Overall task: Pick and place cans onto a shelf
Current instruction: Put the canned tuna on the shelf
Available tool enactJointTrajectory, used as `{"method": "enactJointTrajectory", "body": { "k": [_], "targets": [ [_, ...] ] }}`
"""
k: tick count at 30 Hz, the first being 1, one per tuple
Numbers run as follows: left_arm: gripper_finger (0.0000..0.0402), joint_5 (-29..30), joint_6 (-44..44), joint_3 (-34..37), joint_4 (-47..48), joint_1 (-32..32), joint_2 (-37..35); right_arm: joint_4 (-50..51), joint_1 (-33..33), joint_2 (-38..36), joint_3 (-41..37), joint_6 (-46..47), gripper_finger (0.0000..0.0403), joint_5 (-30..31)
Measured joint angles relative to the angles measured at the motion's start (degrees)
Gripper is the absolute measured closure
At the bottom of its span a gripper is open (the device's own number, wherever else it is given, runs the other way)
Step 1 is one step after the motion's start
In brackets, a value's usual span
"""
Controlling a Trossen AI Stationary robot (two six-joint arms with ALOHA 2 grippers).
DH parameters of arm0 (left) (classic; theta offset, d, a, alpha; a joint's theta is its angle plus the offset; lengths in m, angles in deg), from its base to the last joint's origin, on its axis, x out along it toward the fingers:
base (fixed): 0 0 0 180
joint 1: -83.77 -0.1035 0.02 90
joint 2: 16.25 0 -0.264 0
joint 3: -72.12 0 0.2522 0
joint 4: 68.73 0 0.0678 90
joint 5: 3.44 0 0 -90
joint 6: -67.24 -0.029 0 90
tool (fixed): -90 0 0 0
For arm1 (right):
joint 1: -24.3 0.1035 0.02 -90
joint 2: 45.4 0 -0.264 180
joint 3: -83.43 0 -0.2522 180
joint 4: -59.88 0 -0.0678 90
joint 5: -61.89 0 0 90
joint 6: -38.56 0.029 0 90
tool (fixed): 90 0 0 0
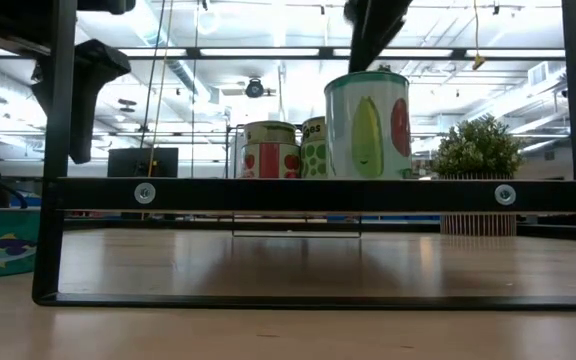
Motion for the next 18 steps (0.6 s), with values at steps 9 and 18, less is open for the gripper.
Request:
{"method": "enactJointTrajectory", "body": {
  "k": [9,18],
  "targets": [
    [0.0122,2.9,7.6,4.8,2.2,5.4,-3.6,5.7,5.0,-5.7,0.0,4.1,0.0051,12.0],
    [0.0143,2.2,23.0,19.2,-14.1,9.7,-9.1,7.4,7.4,-6.8,-1.3,8.3,0.0051,15.4]
  ]
}}
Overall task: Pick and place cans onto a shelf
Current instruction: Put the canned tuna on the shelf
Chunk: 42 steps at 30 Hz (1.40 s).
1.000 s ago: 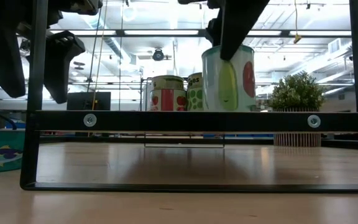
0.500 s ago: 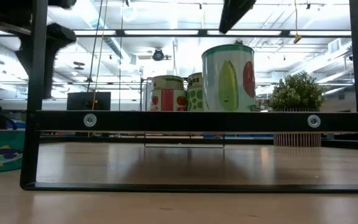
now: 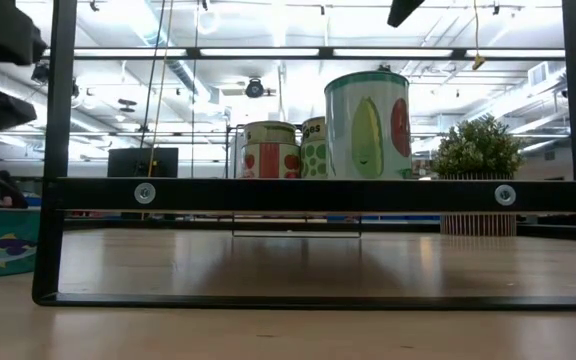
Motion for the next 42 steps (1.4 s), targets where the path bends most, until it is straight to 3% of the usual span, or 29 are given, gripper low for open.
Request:
{"method": "enactJointTrajectory", "body": {
  "k": [4,12,17,26,34,37,42],
  "targets": [
    [0.0122,0.2,0.4,1.7,-7.6,0.0,1.2,-0.9,-0.1,0.0,0.0,0.6,0.0051,0.1],
    [0.0031,0.8,-1.4,1.9,-12.3,-0.1,3.8,-1.8,-0.1,0.0,0.0,1.7,0.0051,0.0],
    [0.0011,3.7,-5.4,1.9,-16.4,-0.1,5.6,-1.9,0.0,0.0,0.0,1.7,0.0051,0.0],
    [0.0029,5.5,-6.8,1.9,-19.6,-2.0,7.1,-2.0,-0.1,0.0,0.0,1.9,0.0051,0.1],
    [0.0096,5.2,-6.6,1.7,-20.1,-2.3,6.9,-2.0,0.1,0.0,-0.1,2.4,0.0051,0.5],
    [0.0113,3.9,-6.6,0.6,-17.8,-2.7,6.9,-2.0,0.1,0.0,-0.1,2.5,0.0051,0.5],
    [0.0108,3.5,-9.5,-6.0,-8.1,-3.9,6.8,-2.0,0.1,0.1,-0.1,2.9,0.0051,0.5]
  ]
}}
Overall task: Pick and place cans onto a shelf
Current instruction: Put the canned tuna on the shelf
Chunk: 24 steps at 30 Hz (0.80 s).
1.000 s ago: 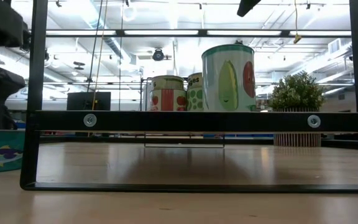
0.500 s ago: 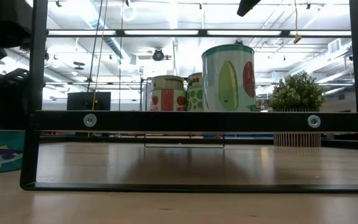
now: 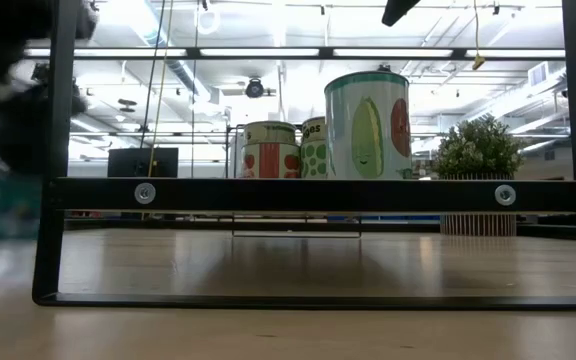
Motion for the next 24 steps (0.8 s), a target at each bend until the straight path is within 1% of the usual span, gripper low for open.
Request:
{"method": "enactJointTrajectory", "body": {
  "k": [3,5,6,9,12,13,15,17,19,22,24],
  "targets": [
    [0.0106,2.5,-3.7,-5.7,7.2,-1.0,0.0,0.0,0.1,0.0,0.0,0.4,0.0051,0.0],
    [0.0105,5.0,-6.6,-8.5,9.4,-2.1,0.0,0.0,0.2,0.0,0.0,0.5,0.0051,0.0],
    [0.0105,6.1,-8.3,-9.5,9.0,-2.7,0.0,0.0,0.3,0.0,0.0,0.6,0.0051,0.0],
    [0.0105,7.3,-15.4,-9.8,3.9,-5.3,0.0,0.0,0.7,0.0,0.0,1.0,0.0051,0.3],
    [0.0104,6.9,-21.6,-8.0,-6.7,-8.6,0.3,0.0,1.3,0.0,0.0,1.5,0.0051,1.8],
    [0.0104,5.6,-23.3,-7.4,-9.8,-9.8,0.7,0.0,1.5,0.0,0.0,1.8,0.0051,2.2],
    [0.0104,1.0,-26.4,-6.8,-14.4,-11.9,1.9,0.0,1.9,0.0,0.0,2.2,0.0051,2.4],
    [0.0104,-3.8,-28.2,-6.8,-17.7,-13.6,3.1,0.1,2.4,0.0,0.0,2.8,0.0051,2.5],
    [0.0104,-7.3,-28.9,-6.9,-20.2,-14.7,4.4,0.3,2.9,0.0,0.0,3.2,0.0051,2.5],
    [0.0104,-11.0,-29.9,-6.9,-21.7,-15.7,6.3,0.3,3.5,0.0,0.0,3.5,0.0051,2.5],
    [0.0101,-10.9,-30.1,-6.9,-21.8,-15.9,6.9,0.3,3.8,0.0,0.0,3.6,0.0051,2.7]
  ]
}}
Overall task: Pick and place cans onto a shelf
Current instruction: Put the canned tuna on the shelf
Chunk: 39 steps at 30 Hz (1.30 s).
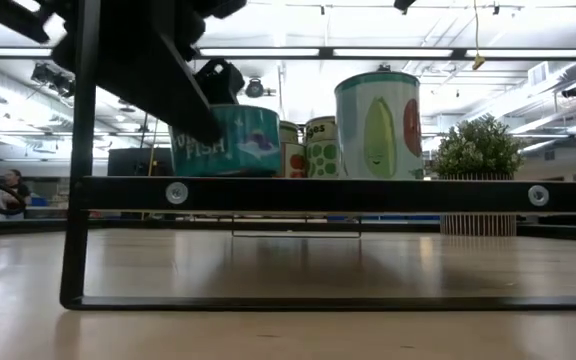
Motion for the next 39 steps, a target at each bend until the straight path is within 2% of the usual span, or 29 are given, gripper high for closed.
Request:
{"method": "enactJointTrajectory", "body": {
  "k": [13,18,25,34,39],
  "targets": [
    [0.0005,1.6,-1.8,0.0,-1.9,0.1,-0.2,0.0,0.0,0.0,0.0,-0.5,0.0051,0.3],
    [0.0009,4.0,-5.0,0.0,0.7,0.6,-2.6,0.1,0.0,0.0,0.0,-0.5,0.0051,0.3],
    [0.0010,4.4,-8.5,0.0,1.0,0.9,-6.5,0.0,-0.5,0.0,0.0,-0.6,0.0051,0.4],
    [0.0011,4.7,-6.6,0.1,9.2,0.6,-7.6,-0.1,-0.6,0.0,0.0,-0.5,0.0051,0.5],
    [0.0011,4.9,-5.2,0.1,10.8,0.6,-7.6,-0.2,-0.6,0.0,0.0,-0.5,0.0051,0.5]
  ]
}}
